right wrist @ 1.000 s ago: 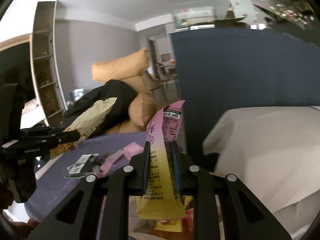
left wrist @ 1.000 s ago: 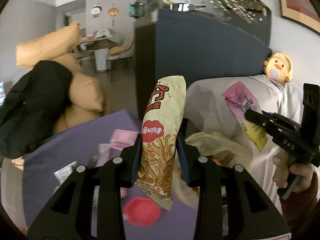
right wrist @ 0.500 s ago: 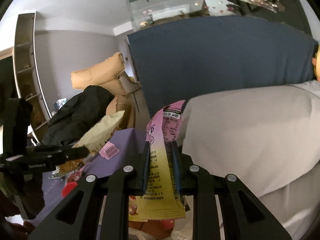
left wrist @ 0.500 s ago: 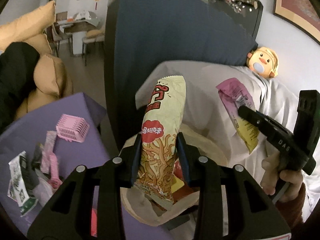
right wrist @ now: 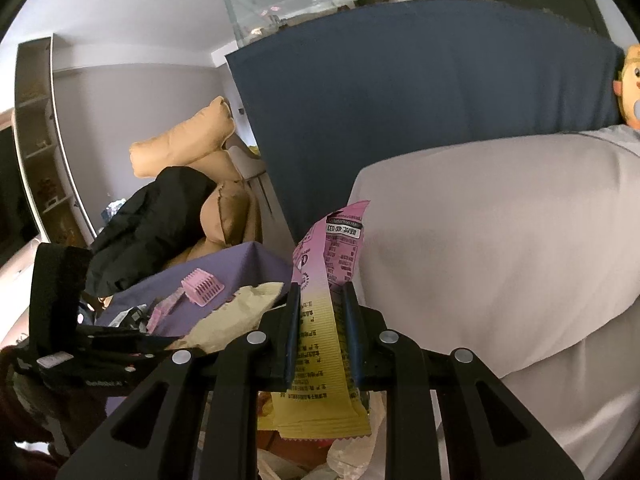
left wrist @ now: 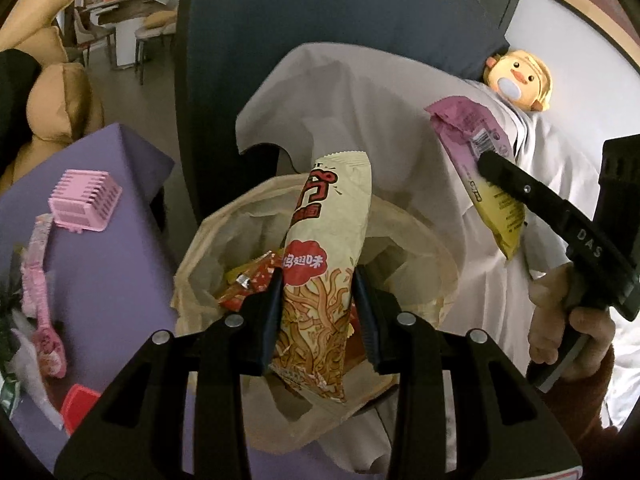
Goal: Collect trash
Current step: 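Open the left tool to drop the cracker wrapper into the bag, then lower the pink wrapper into the bag and open the right tool while the left tool returns to the table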
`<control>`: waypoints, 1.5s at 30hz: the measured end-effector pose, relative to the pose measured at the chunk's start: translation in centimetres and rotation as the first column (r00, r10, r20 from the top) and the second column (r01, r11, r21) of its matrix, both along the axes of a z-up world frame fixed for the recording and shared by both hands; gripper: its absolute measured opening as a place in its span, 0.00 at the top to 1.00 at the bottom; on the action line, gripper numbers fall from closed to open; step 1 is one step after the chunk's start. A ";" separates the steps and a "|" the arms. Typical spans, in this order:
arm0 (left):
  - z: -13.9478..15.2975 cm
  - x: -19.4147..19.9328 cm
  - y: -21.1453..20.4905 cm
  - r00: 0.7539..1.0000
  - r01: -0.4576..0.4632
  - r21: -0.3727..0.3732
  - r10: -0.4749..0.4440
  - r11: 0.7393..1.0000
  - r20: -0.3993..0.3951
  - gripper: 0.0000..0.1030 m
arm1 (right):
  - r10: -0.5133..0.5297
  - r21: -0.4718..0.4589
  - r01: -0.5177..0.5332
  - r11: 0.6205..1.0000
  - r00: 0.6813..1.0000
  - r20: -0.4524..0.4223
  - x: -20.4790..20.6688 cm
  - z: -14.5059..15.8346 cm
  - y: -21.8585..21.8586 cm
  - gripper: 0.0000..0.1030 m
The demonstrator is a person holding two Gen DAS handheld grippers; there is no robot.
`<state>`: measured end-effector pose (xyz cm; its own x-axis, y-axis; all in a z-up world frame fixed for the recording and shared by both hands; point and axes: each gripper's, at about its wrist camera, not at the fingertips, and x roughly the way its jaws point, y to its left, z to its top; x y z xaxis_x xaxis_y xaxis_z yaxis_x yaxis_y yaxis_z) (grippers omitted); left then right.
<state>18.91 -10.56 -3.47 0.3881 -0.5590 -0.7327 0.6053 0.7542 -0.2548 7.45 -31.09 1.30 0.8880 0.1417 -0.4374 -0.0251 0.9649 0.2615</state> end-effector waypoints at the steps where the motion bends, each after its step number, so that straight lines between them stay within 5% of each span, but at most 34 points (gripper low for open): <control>1: -0.4 0.2 -0.3 1.000 -0.001 0.003 0.001 1.000 -0.010 0.68 | 0.002 0.002 -0.002 1.000 1.000 -0.003 0.1 -0.2 0.1 0.80; 7: -2.6 1.1 -1.7 1.000 -0.002 0.027 0.003 1.000 -0.029 0.68 | 0.000 0.009 0.000 1.000 1.000 -0.015 0.3 -0.6 -0.2 0.80; 14: -4.4 1.6 -1.6 0.997 -0.008 0.042 0.011 0.999 -0.076 0.55 | 0.001 0.016 -0.001 1.000 1.000 -0.031 0.2 -1.2 -0.5 0.80; 27: -2.2 0.2 5.2 0.988 -0.149 0.003 0.149 0.989 -0.029 0.51 | 0.079 0.031 -0.077 0.997 0.995 -0.064 2.1 -2.8 2.2 0.80; 45: -1.4 -1.5 21.7 0.870 -0.491 -0.030 0.492 0.870 0.029 0.49 | 0.099 -0.083 -0.142 0.986 0.915 -0.392 6.7 -11.4 7.5 0.80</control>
